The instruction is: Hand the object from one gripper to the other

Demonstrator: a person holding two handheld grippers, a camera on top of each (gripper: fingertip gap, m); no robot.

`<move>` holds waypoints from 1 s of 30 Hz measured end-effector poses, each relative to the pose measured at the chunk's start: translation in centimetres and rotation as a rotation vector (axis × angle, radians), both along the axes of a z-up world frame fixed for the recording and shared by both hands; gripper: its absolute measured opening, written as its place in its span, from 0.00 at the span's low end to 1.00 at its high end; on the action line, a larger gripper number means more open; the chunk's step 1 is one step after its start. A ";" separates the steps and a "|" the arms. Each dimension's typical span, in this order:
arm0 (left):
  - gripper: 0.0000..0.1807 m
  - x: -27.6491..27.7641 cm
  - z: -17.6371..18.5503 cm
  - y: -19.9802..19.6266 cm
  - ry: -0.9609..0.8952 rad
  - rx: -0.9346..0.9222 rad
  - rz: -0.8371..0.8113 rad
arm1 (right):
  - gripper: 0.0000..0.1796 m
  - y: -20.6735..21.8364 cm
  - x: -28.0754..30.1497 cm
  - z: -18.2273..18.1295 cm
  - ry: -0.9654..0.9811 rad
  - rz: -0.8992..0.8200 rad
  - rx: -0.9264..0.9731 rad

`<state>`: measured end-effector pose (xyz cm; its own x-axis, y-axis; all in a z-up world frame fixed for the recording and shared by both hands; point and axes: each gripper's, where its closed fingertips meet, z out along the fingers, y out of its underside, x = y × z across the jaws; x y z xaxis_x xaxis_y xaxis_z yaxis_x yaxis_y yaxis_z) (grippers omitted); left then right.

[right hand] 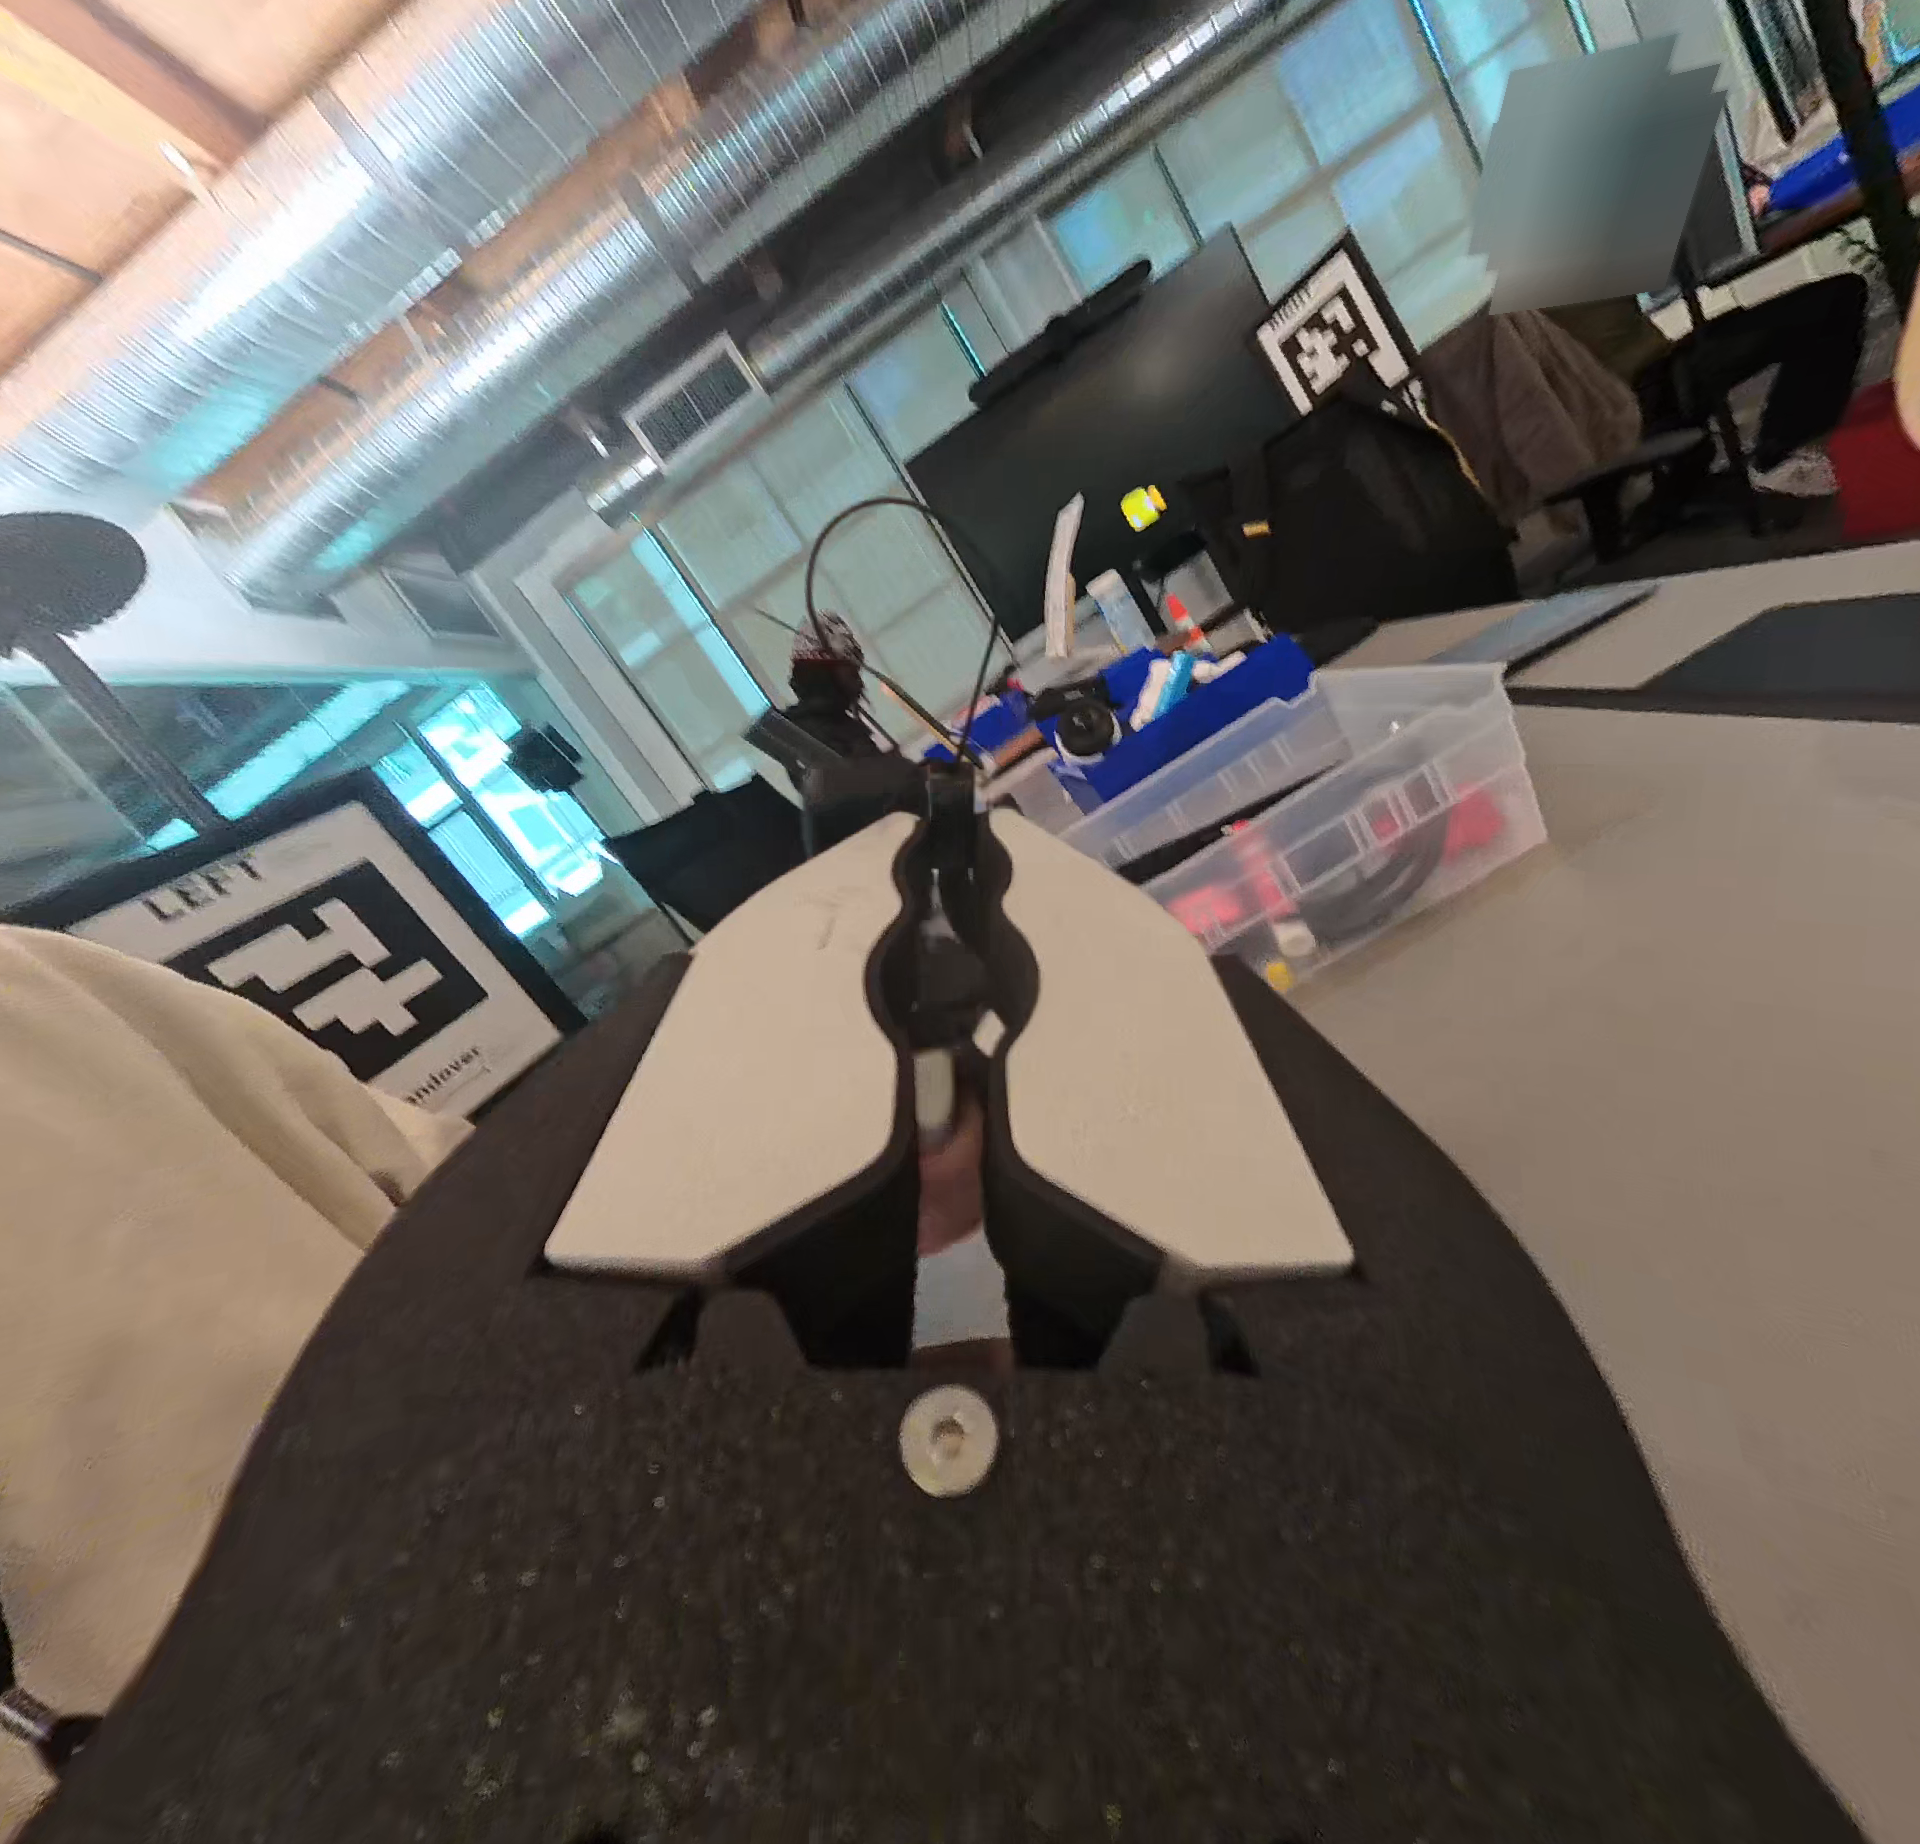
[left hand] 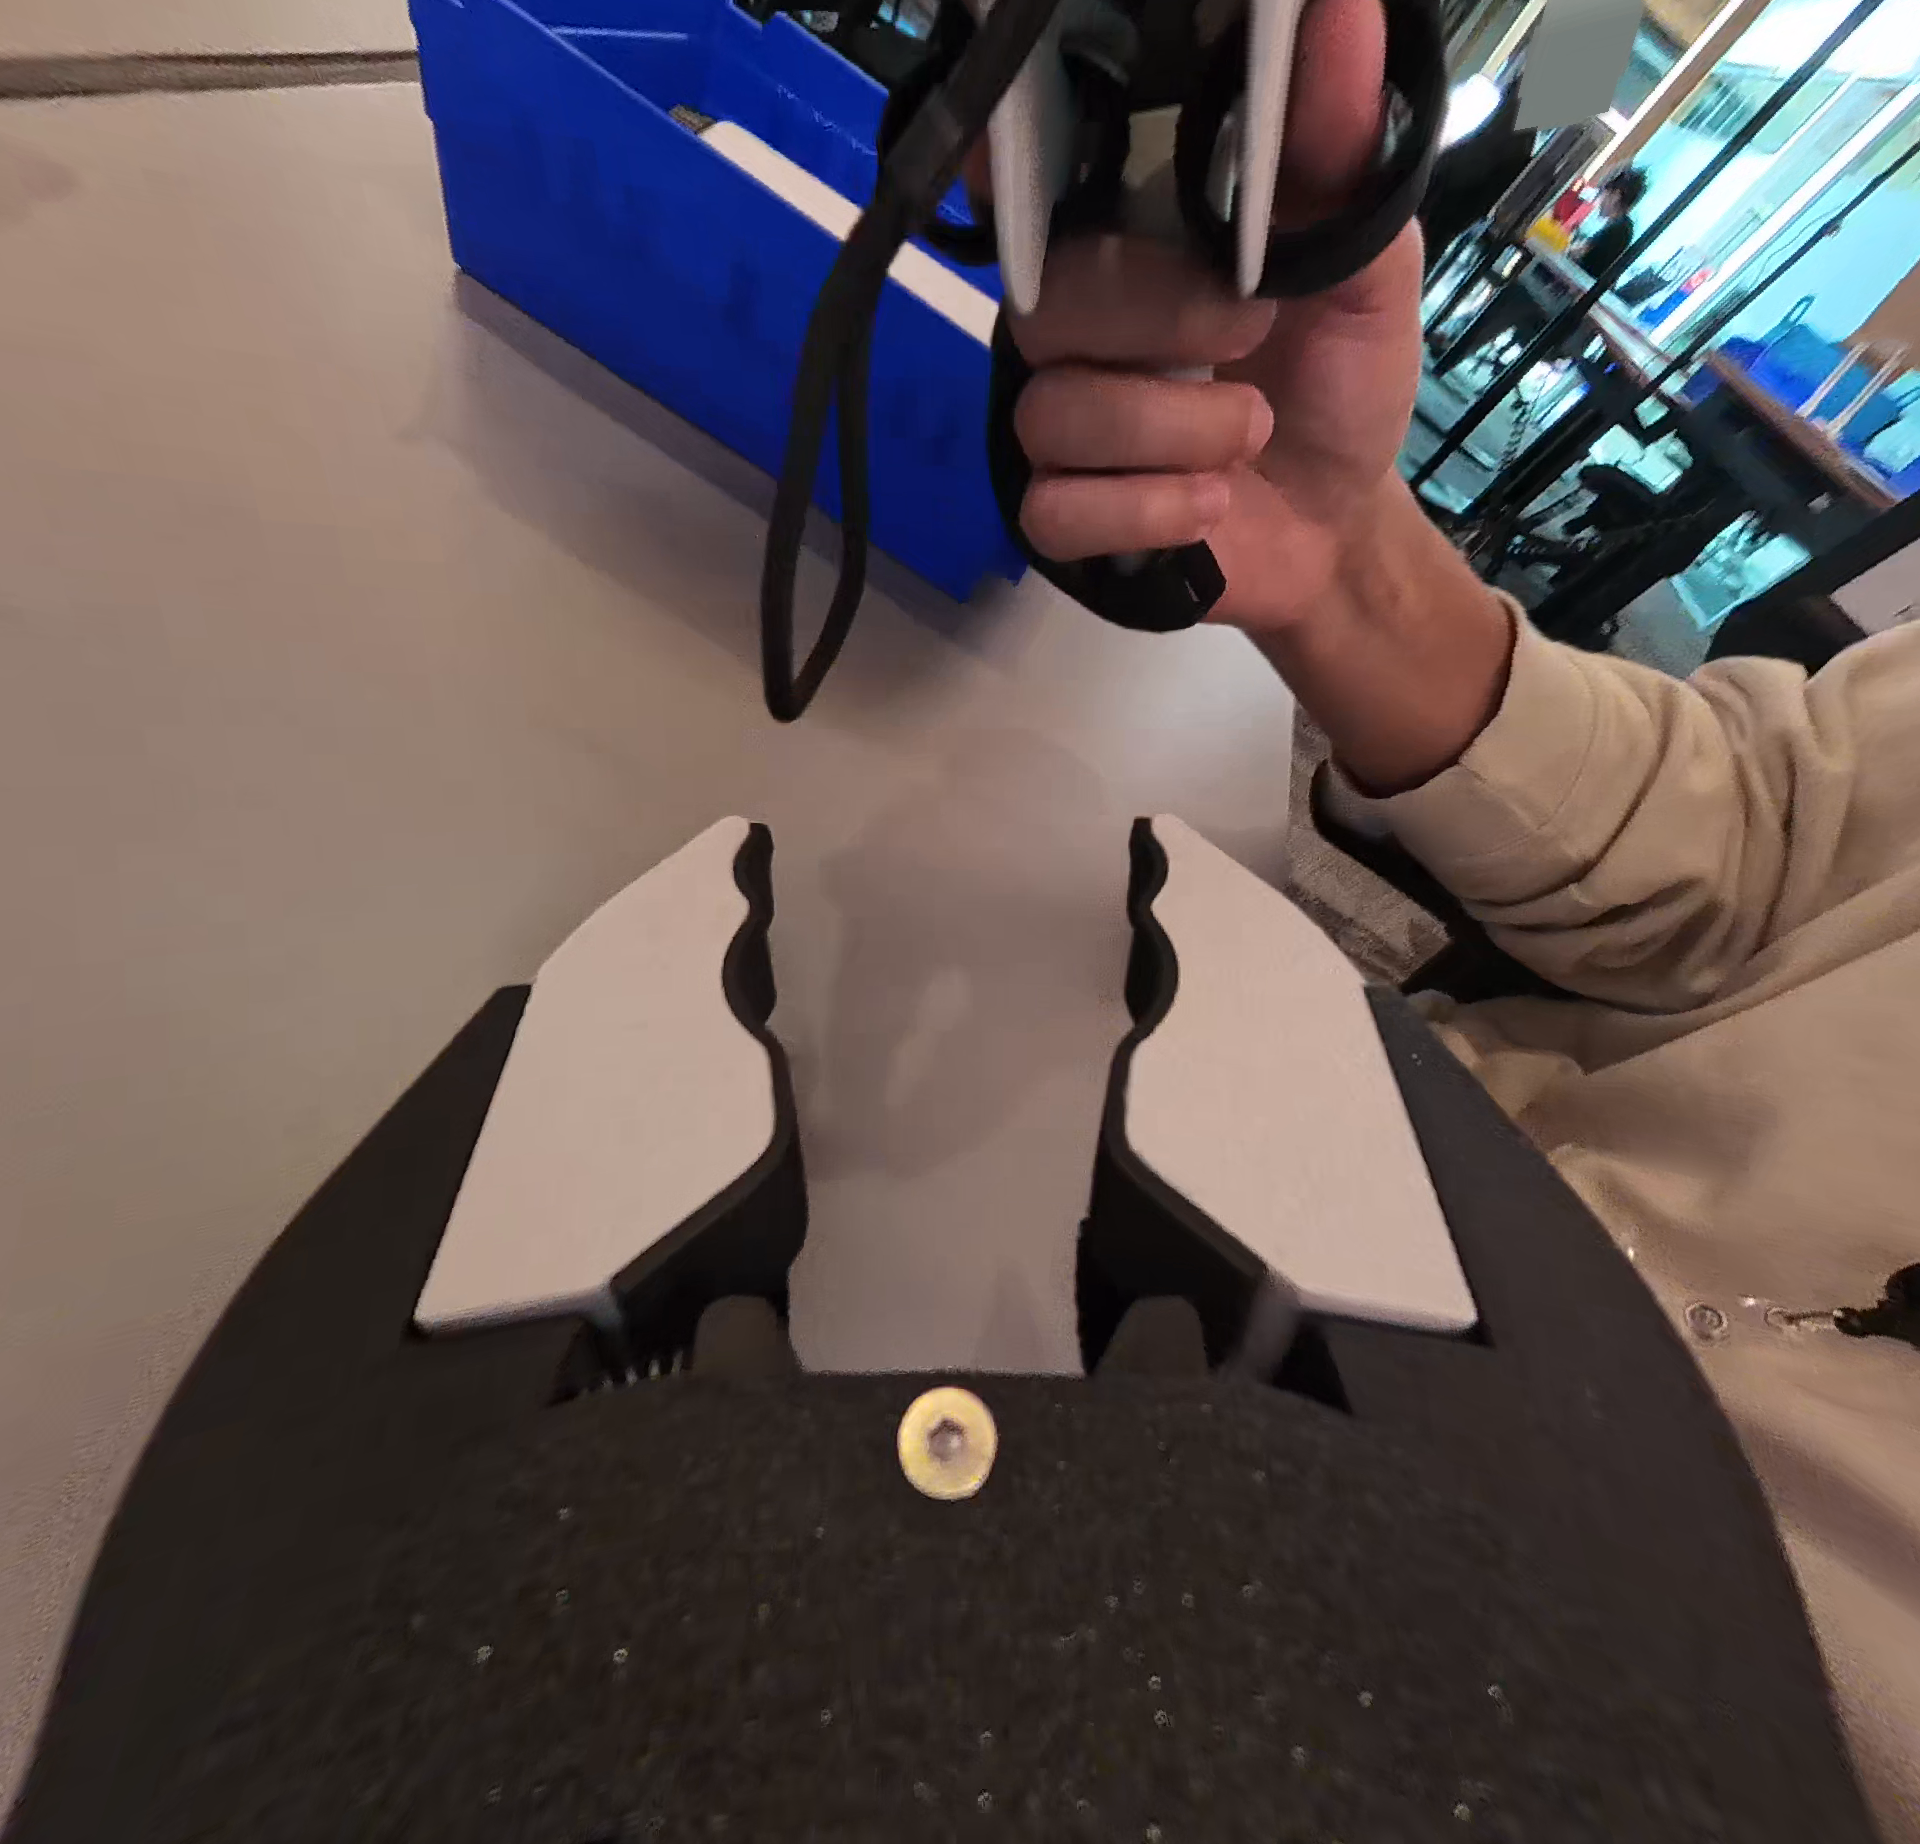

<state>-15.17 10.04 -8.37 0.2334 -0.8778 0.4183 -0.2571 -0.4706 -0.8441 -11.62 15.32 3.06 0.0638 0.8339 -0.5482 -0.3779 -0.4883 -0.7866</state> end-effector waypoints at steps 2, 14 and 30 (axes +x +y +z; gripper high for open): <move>0.36 0.5 -0.4 -0.3 -0.021 -0.015 0.020 | 0.04 -0.1 0.2 0.7 0.073 0.010 -0.015; 0.03 0.8 2.0 0.7 -0.243 -0.081 0.059 | 0.04 -0.6 -1.6 0.4 0.211 0.049 -0.068; 0.01 -6.3 8.0 5.7 -0.229 0.104 0.217 | 0.05 0.9 -2.4 -6.8 -0.231 -0.056 -0.045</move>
<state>-21.43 15.71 -0.37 0.3294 -0.8588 0.3923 0.0417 -0.4018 -0.9148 -14.03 16.26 -3.77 0.2376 0.8007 -0.5500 -0.2181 -0.5078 -0.8334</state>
